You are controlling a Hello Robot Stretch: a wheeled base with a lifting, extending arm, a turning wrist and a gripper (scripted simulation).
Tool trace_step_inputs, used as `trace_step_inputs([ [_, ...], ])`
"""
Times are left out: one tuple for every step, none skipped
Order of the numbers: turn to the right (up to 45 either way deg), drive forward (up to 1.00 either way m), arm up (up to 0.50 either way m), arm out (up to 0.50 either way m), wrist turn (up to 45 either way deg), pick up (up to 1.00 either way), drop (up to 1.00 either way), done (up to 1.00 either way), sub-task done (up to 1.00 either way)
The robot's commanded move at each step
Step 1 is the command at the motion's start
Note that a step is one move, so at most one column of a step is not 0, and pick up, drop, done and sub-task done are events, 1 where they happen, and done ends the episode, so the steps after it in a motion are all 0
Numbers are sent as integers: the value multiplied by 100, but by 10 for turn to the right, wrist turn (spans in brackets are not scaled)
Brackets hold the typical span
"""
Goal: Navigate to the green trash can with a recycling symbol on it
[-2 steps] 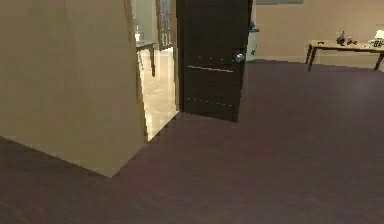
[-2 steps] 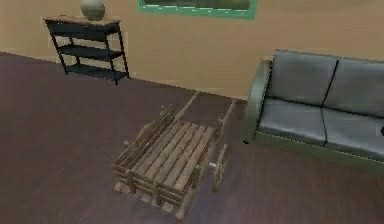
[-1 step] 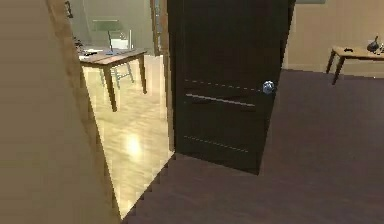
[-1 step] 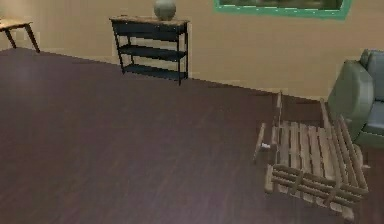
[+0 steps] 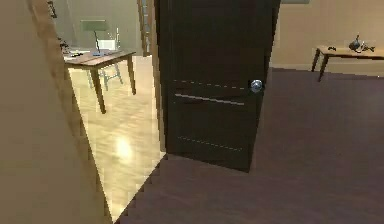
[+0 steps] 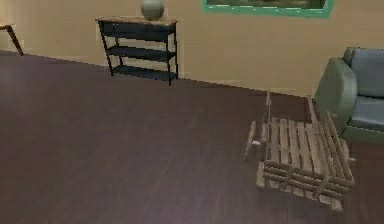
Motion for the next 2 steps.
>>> trace_step_inputs([
  [0, 95, 0, 0, 0, 0, 0, 0, 0],
  [-420, 0, 0, 0, 0, 0, 0, 0, 0],
])
